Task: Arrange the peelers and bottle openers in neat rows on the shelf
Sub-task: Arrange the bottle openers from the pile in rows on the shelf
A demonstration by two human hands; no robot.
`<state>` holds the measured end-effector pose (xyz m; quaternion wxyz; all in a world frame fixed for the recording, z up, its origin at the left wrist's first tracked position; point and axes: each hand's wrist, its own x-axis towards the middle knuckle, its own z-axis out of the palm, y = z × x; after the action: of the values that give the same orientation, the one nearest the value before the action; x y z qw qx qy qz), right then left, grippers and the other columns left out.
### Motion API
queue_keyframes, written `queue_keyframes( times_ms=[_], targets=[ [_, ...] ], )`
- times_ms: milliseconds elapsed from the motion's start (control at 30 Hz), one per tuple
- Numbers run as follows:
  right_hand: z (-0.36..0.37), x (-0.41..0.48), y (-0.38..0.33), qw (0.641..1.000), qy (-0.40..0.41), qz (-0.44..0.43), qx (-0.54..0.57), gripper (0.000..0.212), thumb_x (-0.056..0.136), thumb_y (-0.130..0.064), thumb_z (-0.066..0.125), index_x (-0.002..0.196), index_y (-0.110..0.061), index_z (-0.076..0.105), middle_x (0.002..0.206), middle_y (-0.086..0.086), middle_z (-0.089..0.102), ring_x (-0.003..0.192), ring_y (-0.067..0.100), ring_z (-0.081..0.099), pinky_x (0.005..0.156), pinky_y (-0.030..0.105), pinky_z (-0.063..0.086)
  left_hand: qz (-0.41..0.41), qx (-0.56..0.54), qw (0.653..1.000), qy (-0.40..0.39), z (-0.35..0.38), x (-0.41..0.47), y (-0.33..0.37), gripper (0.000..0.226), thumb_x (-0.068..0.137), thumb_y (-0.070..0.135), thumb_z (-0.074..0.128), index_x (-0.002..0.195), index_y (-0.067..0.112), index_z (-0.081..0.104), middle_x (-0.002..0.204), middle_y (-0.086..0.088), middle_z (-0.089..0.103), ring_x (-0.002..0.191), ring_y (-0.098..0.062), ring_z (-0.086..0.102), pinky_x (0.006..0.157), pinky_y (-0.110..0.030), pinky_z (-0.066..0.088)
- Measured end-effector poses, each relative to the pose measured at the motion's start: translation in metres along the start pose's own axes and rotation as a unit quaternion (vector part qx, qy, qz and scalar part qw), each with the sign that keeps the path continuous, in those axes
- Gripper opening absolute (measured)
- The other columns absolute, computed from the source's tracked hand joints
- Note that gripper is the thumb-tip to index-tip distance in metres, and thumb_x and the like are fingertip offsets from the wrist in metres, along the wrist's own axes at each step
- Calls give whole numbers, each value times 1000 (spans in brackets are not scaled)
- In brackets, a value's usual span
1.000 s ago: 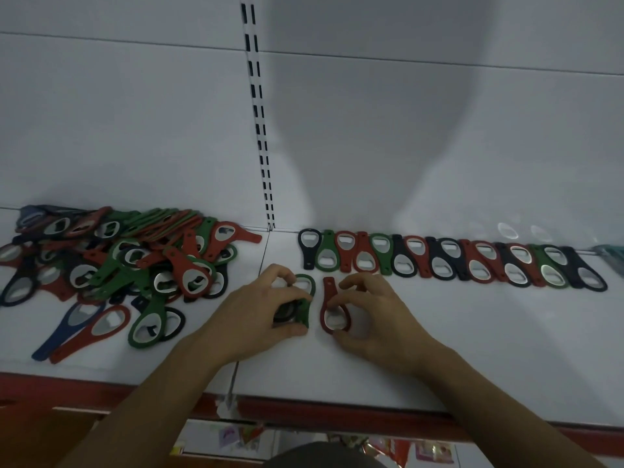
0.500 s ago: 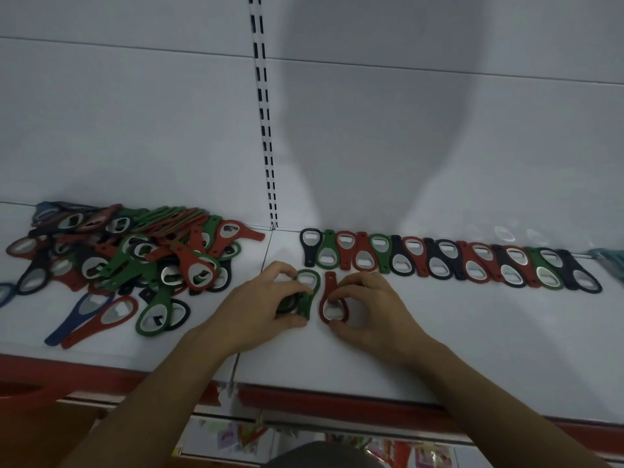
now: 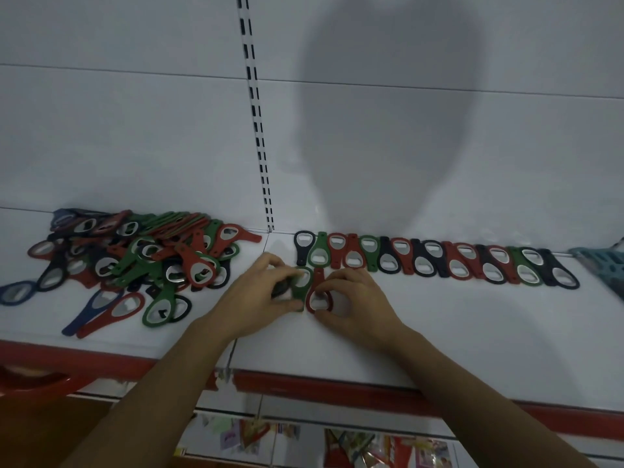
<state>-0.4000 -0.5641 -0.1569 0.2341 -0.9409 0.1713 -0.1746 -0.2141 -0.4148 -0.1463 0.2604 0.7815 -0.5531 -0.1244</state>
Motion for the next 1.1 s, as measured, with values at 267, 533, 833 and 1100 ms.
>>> queue_keyframes(
  times_ms=[267,533,833,1100],
  targets=[
    [-19,4,-25,922,82,116,359,18,90,-27,76,100,-17,64,93,1,73,82,15,70,73,30,59,-123,-774,613,105,2,12,71,37,99,-4,46,132,6,61,124,-15,72,113,-27,71,91,-39,61],
    [-29,-10,-22,888,100,158,421,5,94,-16,70,99,-18,69,75,4,74,61,15,65,56,23,49,-118,-692,712,6,13,4,80,30,102,2,50,121,9,73,126,-20,70,115,-34,69,92,-41,58],
    [-43,-9,16,985,89,105,107,18,91,-9,72,93,-27,71,98,-11,68,88,3,65,81,18,55,-24,-131,983,130,8,14,23,10,101,26,61,110,26,65,90,13,64,80,3,59,69,-22,44],
    [-25,-20,22,986,138,91,16,29,91,-1,64,116,-14,72,120,-4,64,102,4,61,95,14,49,14,22,999,27,15,8,-5,80,72,90,55,131,36,58,113,19,45,92,-5,55,77,-25,48]
  ],
)
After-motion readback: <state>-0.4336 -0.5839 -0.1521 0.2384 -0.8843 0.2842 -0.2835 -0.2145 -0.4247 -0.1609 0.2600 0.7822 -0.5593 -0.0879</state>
